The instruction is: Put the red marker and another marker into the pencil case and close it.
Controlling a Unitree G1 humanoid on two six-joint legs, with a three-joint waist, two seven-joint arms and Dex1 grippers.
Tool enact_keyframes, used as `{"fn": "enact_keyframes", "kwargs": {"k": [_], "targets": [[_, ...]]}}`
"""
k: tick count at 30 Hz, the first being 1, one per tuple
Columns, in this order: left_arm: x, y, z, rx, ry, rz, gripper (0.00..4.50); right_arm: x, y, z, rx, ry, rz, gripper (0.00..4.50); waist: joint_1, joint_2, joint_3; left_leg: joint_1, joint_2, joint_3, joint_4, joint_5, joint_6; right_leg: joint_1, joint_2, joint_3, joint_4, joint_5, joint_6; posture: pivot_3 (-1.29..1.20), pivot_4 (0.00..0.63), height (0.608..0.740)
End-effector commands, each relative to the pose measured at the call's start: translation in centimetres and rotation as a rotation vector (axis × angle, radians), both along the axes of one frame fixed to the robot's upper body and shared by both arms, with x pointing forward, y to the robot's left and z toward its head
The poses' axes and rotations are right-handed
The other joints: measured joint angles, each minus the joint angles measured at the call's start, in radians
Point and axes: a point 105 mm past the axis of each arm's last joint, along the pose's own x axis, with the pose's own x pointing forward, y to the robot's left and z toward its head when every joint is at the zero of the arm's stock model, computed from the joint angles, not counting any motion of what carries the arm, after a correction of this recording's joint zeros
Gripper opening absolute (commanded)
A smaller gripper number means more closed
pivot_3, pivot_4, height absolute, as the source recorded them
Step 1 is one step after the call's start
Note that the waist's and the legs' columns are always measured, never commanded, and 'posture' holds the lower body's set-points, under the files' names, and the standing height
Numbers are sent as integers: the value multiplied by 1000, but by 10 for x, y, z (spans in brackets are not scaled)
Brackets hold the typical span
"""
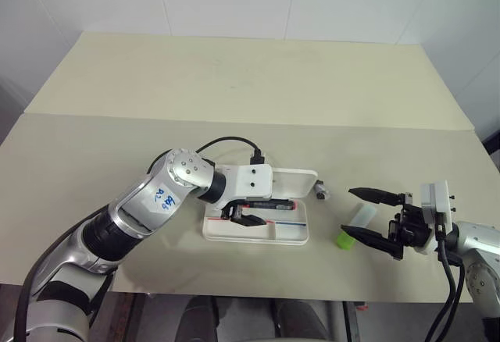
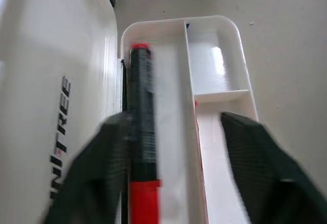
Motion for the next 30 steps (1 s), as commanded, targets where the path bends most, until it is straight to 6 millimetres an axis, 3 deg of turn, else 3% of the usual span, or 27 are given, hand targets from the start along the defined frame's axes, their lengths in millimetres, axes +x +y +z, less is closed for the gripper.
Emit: {"fn": "enact_keyframes", "kwargs": {"k": [1,2,7,14,20,30], "targets": [[-8,-8,13,-25,-28,-48,4271,-1,-1,9,-10,-54,-6,4500,1,0,0,0,0,0,0,0,0,0,0,0,0,0,0,0,150,740],[-10,-10,15,-39,-34,-61,4472,0,-2,9,-10,-55,-8,4500,2,0,0,0,0,0,0,0,0,0,0,0,0,0,0,0,150,740],[-25,-16,24,-97,-47,-144,4472,3,-8,6,-36,-30,-39,4500,1,0,0,0,0,0,0,0,0,0,0,0,0,0,0,0,150,740],[-36,-9,22,-118,-21,-188,4472,7,-19,4,-64,17,-103,4500,1,0,0,0,0,0,0,0,0,0,0,0,0,0,0,0,150,740],[-44,-6,36,-263,-55,-264,4472,8,-29,2,-164,31,-118,4500,0,0,0,0,0,0,0,0,0,0,-1,0,0,0,0,0,150,740],[-44,33,39,-391,-17,-267,4472,9,-36,17,-438,-3,68,4500,-3,0,0,1,0,1,0,0,1,1,-1,0,0,0,0,0,150,740]]}}
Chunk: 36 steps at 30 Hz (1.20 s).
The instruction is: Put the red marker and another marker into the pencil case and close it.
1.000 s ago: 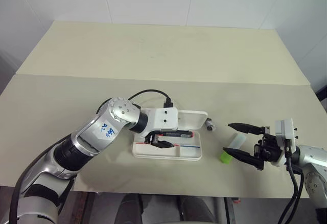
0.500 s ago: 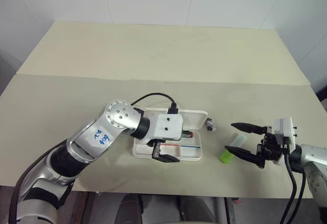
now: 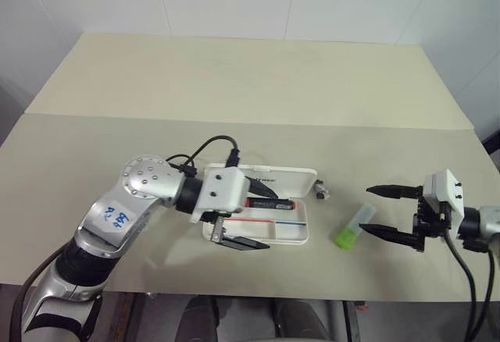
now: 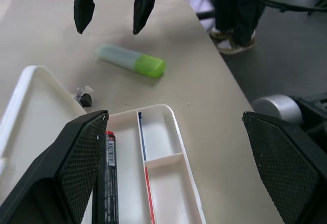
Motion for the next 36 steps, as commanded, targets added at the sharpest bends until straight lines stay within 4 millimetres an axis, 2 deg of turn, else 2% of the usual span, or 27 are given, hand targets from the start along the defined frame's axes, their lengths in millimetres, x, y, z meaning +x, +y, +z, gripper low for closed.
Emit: {"fn": "enact_keyframes", "kwargs": {"k": [1,5,10,14,19,23,27,30,36], "targets": [[-2,18,2,-14,-15,-10,4472,-1,2,8,-100,-20,115,4500,-2,0,0,0,0,0,0,0,0,0,0,0,0,0,0,0,150,740],[-1,43,-3,-15,-14,25,4472,5,11,3,-231,-11,261,4500,-11,0,0,1,0,1,-1,0,0,0,0,0,0,0,0,0,150,740],[4,62,-4,-9,-51,108,4472,7,19,-9,-374,22,434,4500,-19,0,0,0,1,1,-1,0,0,0,-1,0,-1,0,0,0,150,740],[1,64,-1,-26,-62,136,4472,14,26,-14,-415,33,493,4500,-24,0,0,0,1,1,-2,0,1,-1,-2,0,-1,0,-1,0,150,740],[-6,69,0,-62,-51,169,4472,17,20,-24,-525,95,538,4500,-26,0,0,0,2,2,-3,0,1,-2,-2,0,-1,-1,-2,0,150,740],[-4,76,2,-56,-69,219,4472,23,14,-29,-590,129,543,4500,-28,0,0,1,2,2,-3,0,1,-2,-2,-1,-1,-1,-2,0,150,740],[-2,80,3,-50,-81,247,4472,31,18,-32,-599,143,540,4500,-28,0,0,1,2,3,-2,0,1,-2,-2,0,-1,-1,-3,0,150,740],[-2,80,3,-53,-83,251,4500,33,20,-35,-597,151,540,3919,-28,0,0,1,2,3,-2,0,1,-2,-2,-1,-1,-1,-3,0,150,740],[-1,77,3,-63,-87,252,4500,41,23,-35,-565,144,508,1891,-27,0,0,1,3,2,-3,0,1,-2,-2,-1,0,-1,-3,0,150,740]]}}
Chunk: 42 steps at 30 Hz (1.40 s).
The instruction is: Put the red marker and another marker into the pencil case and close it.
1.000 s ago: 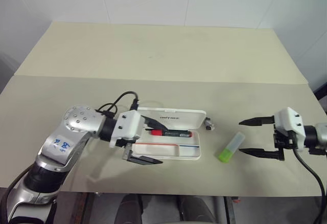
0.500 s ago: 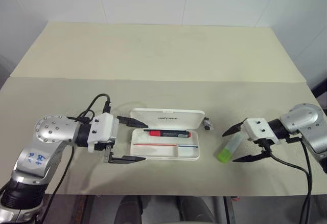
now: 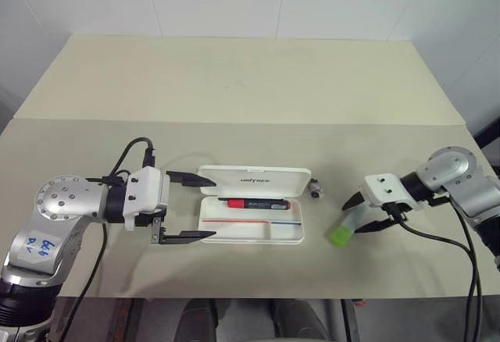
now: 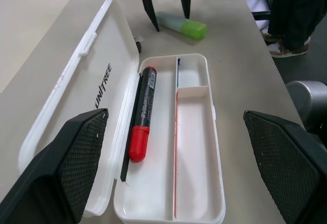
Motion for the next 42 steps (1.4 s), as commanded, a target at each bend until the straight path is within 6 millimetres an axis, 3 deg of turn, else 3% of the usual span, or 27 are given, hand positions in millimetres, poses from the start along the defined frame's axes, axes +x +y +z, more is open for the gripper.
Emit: {"fn": "enact_keyframes", "kwargs": {"k": [1,3,13,17,21,26,31,36,39,42], "targets": [[-4,-4,7,-10,-38,-18,4500,-4,-2,-2,-8,59,18,1535,0,0,0,0,0,0,0,0,0,0,0,0,0,0,0,0,150,740],[-3,-4,8,-14,-42,-18,4500,-3,-3,-1,-3,54,9,1093,0,0,0,0,0,0,0,0,0,0,0,0,0,0,0,0,150,740],[2,-3,10,-21,-53,-21,4500,-4,-17,11,36,31,-47,1096,0,0,0,0,0,0,0,0,0,0,0,0,0,0,0,0,150,740],[5,-3,11,-33,-59,-29,4500,1,-30,20,56,-18,-161,1096,2,0,0,0,0,0,0,0,0,0,0,0,0,0,0,0,150,740],[6,0,11,-51,-60,-36,4500,1,-39,34,90,-66,-241,1096,1,0,0,0,0,0,0,0,0,0,0,0,0,0,0,0,150,740],[8,5,15,-104,-70,-43,4500,2,-37,65,209,-150,-336,1096,-4,0,0,0,0,0,0,0,0,0,0,0,1,0,0,0,150,740],[19,11,20,-133,-88,-37,4500,16,-17,114,428,-319,-412,1096,-4,1,0,0,0,0,1,0,0,0,0,0,2,0,0,0,150,740],[22,13,21,-163,-85,-47,4500,12,1,131,527,-349,-395,1096,1,1,0,0,0,0,0,0,0,-1,1,0,2,0,0,0,150,740],[24,15,22,-197,-74,-45,4500,2,34,146,646,-334,-329,1096,1,1,0,-2,0,0,-1,0,0,-3,1,0,1,0,0,0,150,740],[21,21,19,-198,-50,-54,4500,-15,72,143,684,-247,-250,1096,0,1,0,-2,1,0,-2,0,-1,-4,2,0,2,0,0,0,150,740]]}}
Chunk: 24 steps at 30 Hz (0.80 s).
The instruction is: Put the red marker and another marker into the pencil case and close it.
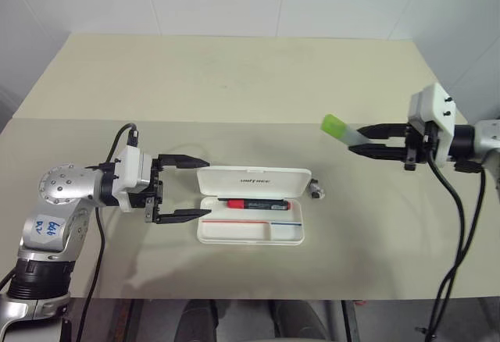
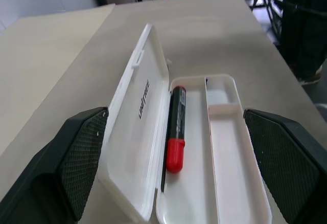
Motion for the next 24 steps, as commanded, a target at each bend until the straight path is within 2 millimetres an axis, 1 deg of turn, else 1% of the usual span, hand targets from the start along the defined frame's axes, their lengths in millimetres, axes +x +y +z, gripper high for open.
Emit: {"fn": "enact_keyframes", "kwargs": {"k": [1,3,4,8,11,13,15,20,24], "targets": [[-5,9,9,-26,-28,-18,4500,-23,35,11,14,-7,99,1096,1,0,0,0,0,0,0,0,0,0,0,0,0,0,0,0,150,740],[-8,16,6,-22,-3,-14,4500,-31,50,-3,-85,67,121,1096,0,0,0,0,0,0,0,0,0,0,0,0,0,0,-1,0,150,740],[-9,20,4,-15,9,-8,4500,-34,55,-6,-111,93,128,1096,1,0,0,0,0,0,0,0,0,0,-1,0,0,0,-1,0,150,740],[-11,34,-2,7,45,28,4500,-47,75,-4,-127,131,188,1096,1,0,0,0,0,0,0,0,0,-1,-1,-1,0,-1,-2,0,150,740],[-10,40,-6,20,48,61,4500,-61,92,-7,-149,195,262,1096,1,0,0,0,0,0,-1,0,0,-1,-1,-1,0,-1,-3,0,150,740],[-11,39,-7,21,48,62,4500,-58,101,-25,-225,249,243,1096,1,-1,-1,0,1,0,-1,-1,-1,-1,-1,-2,0,-2,-4,0,150,740],[-11,37,-7,14,45,63,4500,-54,110,-42,-311,252,233,1096,0,-1,-1,-1,2,0,-1,-1,-1,-2,-1,-2,0,-2,-5,0,150,740],[-14,36,-8,5,37,85,4500,-56,137,-57,-384,276,243,1096,-5,-2,-1,-5,2,1,-2,-1,-1,-9,0,-1,2,-3,-5,0,150,740],[-17,40,-10,15,41,115,4500,-46,148,-67,-465,270,181,1096,-8,-2,-1,-10,3,0,-2,-1,-1,-16,0,-2,5,-3,-6,0,150,740]]}}
